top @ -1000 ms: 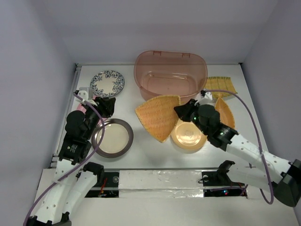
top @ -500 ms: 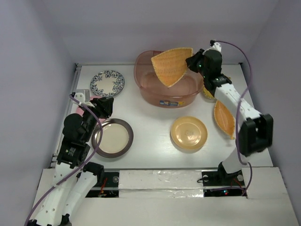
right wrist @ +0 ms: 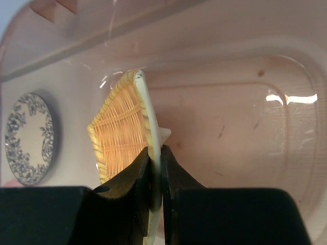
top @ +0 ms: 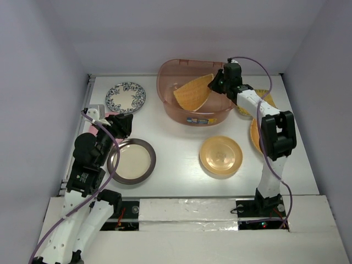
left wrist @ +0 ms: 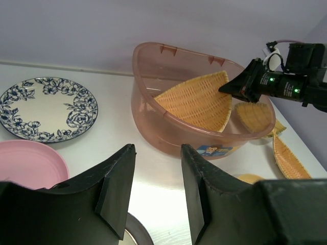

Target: Place the plates into the plastic bin on the countertop

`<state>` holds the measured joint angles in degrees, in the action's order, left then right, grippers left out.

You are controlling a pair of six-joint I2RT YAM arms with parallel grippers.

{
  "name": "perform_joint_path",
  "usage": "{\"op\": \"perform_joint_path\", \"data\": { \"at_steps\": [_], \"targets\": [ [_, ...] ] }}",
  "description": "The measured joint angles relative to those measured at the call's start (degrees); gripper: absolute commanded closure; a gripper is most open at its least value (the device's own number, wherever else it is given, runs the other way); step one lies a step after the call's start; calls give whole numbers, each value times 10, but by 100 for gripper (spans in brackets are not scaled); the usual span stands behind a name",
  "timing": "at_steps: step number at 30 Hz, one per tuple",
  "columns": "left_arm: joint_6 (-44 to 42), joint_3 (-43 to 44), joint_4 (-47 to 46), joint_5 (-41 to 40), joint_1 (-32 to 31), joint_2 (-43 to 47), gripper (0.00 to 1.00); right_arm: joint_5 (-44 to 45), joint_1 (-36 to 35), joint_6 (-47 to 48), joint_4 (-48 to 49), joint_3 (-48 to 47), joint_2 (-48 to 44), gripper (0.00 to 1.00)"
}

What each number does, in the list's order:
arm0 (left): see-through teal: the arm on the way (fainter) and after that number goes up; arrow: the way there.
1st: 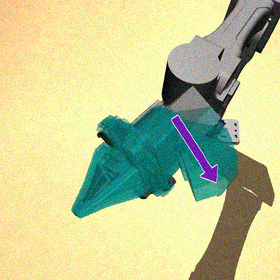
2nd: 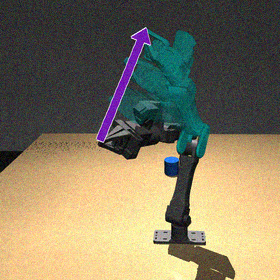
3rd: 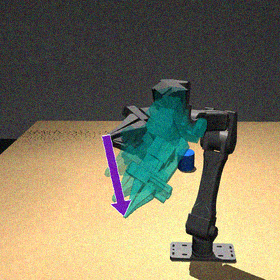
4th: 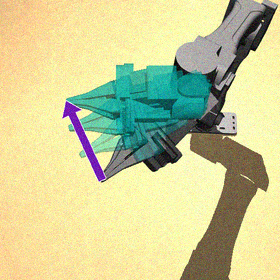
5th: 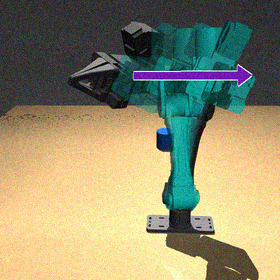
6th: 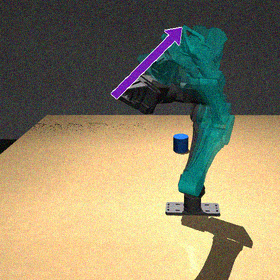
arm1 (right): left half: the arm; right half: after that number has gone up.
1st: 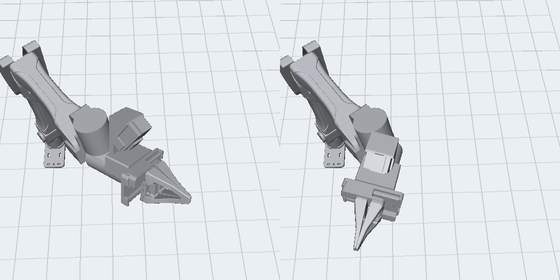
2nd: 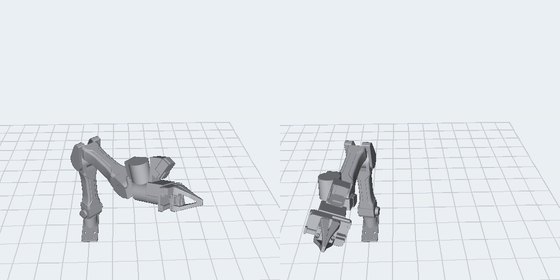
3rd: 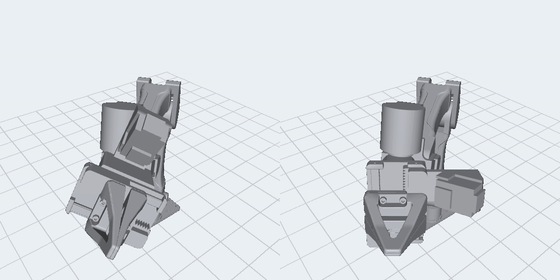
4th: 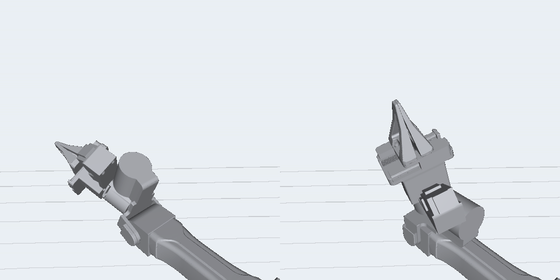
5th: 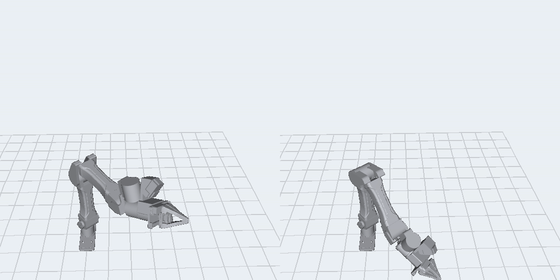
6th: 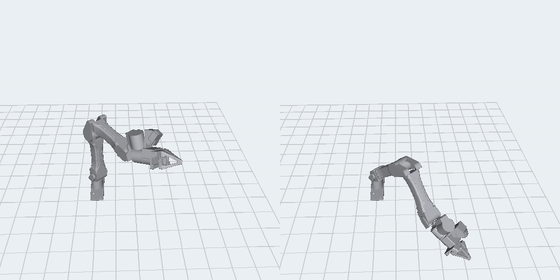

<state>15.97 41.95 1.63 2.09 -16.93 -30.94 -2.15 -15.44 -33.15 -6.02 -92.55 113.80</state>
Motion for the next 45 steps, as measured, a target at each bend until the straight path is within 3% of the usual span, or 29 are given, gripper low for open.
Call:
{"op": "perform_joint_path", "data": {
  "at_steps": [4, 12, 15, 20, 22, 23, 25, 27, 28, 32, 36, 40, 41, 45],
  "targets": [
    [0, 0, 0, 0, 0, 0, 62, -4, 0, 1, -7, -7, 26, 83],
    [0, 0, 0, 0, 0, 0, 62, 7, 0, 9, -35, -11, 39, 44],
    [0, 0, 0, 0, 0, 0, 62, 15, 0, 13, -39, -12, 30, 37],
    [0, 0, 0, 0, 0, 1, 62, 28, -1, 22, -38, -6, -27, 36],
    [0, 0, 0, 0, 0, 1, 63, 35, -6, 27, -37, 1, -67, 43],
    [0, 0, 0, 0, 0, 1, 64, 41, -10, 31, -33, 5, -87, 65],
    [0, 0, 0, 0, 0, 1, 75, 43, -24, 38, -16, 31, -138, 97],
    [2, 0, 0, -3, 0, 3, 87, 47, -49, 40, 5, 69, -191, 100],
    [1, 0, 0, -5, 0, 3, 100, 48, -68, 42, 18, 97, -219, 100],
    [2, 0, 0, -20, 0, 4, 100, 44, -184, 35, 64, 208, -295, 100],
    [2, 0, 1, -34, 0, 4, 100, 32, -304, -8, 100, 322, -312, 100],
    [2, 0, 8, -39, 0, 5, 94, 33, -371, -67, 128, 392, -287, 73],
    [2, 0, 10, -39, 0, 6, 91, 33, -382, -81, 141, 400, -273, 55],
    [3, 0, 12, -38, 0, 14, 78, 22, -407, -136, 208, 411, -204, 42]
  ]
}}
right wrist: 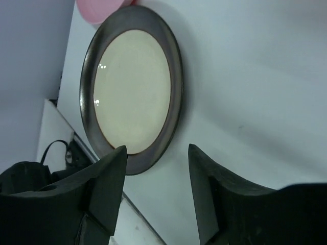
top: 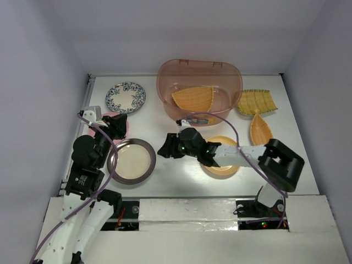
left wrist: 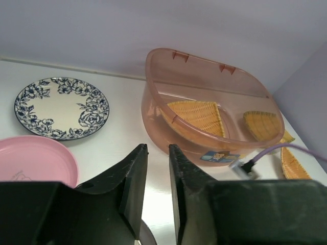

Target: Place the plates into the plastic bin on the countertop

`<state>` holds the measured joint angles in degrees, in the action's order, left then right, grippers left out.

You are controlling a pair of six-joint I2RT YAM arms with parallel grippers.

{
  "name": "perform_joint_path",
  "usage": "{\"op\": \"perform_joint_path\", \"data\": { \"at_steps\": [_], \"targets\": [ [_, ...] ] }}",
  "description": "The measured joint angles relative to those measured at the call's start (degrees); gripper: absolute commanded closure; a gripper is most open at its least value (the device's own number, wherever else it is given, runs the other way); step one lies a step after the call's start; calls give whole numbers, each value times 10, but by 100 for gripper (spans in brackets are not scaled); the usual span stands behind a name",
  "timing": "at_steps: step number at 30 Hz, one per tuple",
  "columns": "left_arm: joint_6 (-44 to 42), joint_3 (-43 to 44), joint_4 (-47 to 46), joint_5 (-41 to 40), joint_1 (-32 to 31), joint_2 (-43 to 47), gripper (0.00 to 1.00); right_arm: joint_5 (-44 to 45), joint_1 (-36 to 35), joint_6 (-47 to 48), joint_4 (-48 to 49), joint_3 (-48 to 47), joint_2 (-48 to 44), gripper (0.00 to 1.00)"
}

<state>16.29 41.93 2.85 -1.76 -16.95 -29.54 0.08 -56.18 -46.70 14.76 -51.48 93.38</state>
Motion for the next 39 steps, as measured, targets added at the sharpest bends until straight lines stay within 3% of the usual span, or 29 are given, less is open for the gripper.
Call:
{"op": "perform_joint_path", "data": {
  "at_steps": [6, 16, 19, 23, 27, 34, 39],
  "targets": [
    [1, 0, 0, 0, 0, 7, 70, -24, -5, -78, 96, 0, 107, 42],
    [1, 0, 1, 0, 0, 15, 68, -44, -10, -179, 207, -20, 219, 55],
    [1, 0, 1, 0, 0, 15, 68, -53, -10, -199, 244, -26, 244, 61],
    [1, 0, 1, 0, 0, 15, 67, -60, -10, -217, 269, -31, 266, 81],
    [1, 0, 2, -1, 0, 15, 67, -59, -12, -223, 278, -25, 263, 99],
    [1, 0, 3, -3, 0, 17, 67, -47, -13, -206, 252, 52, 174, 100],
    [1, 0, 9, -13, 0, 24, 67, -26, -9, -138, 115, 93, 12, 100]
  ]
}}
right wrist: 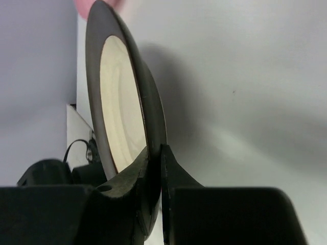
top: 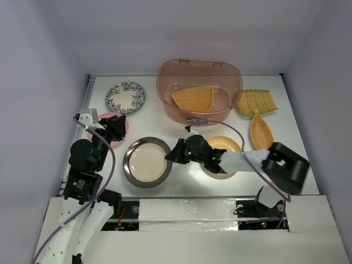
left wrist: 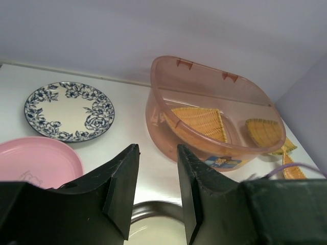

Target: Place the plates into the plastic bin on the countertop

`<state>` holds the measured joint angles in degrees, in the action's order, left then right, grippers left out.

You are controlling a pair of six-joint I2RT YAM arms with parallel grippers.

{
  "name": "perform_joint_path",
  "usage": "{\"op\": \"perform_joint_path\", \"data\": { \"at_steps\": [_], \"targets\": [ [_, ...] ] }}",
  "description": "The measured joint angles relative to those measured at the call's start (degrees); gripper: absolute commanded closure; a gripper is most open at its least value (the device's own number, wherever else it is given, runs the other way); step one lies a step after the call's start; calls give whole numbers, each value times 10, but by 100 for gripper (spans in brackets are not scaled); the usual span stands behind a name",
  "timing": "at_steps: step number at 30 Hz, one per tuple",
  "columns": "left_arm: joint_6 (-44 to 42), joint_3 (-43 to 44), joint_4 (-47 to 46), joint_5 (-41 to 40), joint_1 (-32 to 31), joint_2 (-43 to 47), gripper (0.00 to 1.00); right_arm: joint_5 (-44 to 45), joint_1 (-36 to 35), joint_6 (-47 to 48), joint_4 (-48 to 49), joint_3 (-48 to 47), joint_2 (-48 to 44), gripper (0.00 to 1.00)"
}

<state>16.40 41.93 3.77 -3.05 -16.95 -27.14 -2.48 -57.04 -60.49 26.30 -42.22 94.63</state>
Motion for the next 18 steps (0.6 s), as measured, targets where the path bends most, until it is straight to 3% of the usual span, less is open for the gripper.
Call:
{"op": "perform_joint_path", "data": {
  "at_steps": [4, 8, 13, 18],
  "targets": [
    [0, 0, 4, -23, 0, 19, 67, -10, 41, 68, -106, -12, -148, 100],
    [0, 0, 3, -37, 0, 32, 67, -28, 147, 138, -178, -97, -224, 100],
    [0, 0, 4, -39, 0, 33, 65, -52, 308, 187, -207, -242, -186, 100],
    [0, 0, 4, -39, 0, 33, 65, -90, 406, 212, -231, -391, -54, 100]
  ]
}}
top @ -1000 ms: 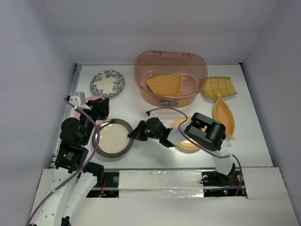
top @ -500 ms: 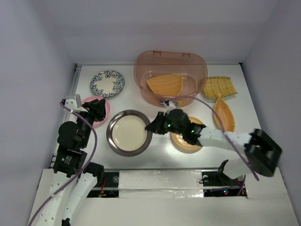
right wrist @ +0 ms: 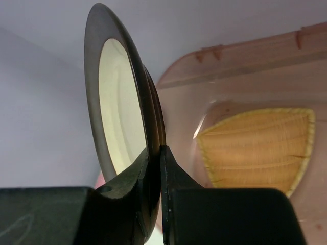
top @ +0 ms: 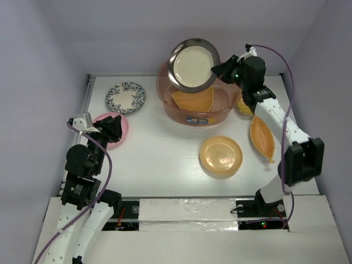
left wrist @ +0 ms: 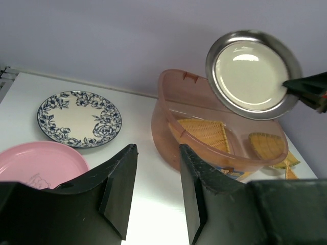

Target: Place the plates into the plastic bin on the countertop

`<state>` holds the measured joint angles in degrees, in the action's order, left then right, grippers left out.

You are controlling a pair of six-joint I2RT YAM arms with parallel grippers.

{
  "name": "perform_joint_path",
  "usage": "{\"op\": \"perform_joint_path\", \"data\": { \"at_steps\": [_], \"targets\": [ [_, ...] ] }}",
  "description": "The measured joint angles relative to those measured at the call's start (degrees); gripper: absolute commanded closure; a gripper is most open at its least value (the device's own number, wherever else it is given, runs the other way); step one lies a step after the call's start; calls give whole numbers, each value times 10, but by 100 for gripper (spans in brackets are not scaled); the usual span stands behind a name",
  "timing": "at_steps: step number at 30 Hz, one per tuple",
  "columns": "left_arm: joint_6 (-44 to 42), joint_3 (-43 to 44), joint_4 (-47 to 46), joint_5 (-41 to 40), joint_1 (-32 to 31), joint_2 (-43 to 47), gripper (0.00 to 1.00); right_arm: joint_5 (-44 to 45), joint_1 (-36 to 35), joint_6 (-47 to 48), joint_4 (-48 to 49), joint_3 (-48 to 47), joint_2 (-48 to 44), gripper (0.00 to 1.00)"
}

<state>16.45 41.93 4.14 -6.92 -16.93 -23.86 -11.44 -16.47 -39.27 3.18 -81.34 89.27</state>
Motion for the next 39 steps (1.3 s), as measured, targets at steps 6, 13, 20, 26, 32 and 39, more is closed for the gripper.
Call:
{"op": "perform_joint_path", "data": {
  "at_steps": [6, 13, 20, 26, 32, 39],
  "targets": [
    [1, 0, 0, 0, 0, 0, 64, -47, 46, 5, -61, -79, 147, 100],
    [2, -1, 0, 5, 0, 0, 63, -51, 51, 10, -132, -106, 248, 100],
    [4, -2, -1, 9, 0, -17, 64, -45, 51, 11, -161, -108, 268, 86],
    [10, -2, -3, 25, -6, -37, 68, -28, 51, 6, -158, -122, 268, 32],
    [23, -2, -13, 71, -7, -88, 100, -5, 52, 17, -157, -123, 267, 19],
    [45, -2, -12, 117, -11, -162, 100, 10, 51, 31, -163, -115, 238, 0]
  ]
}}
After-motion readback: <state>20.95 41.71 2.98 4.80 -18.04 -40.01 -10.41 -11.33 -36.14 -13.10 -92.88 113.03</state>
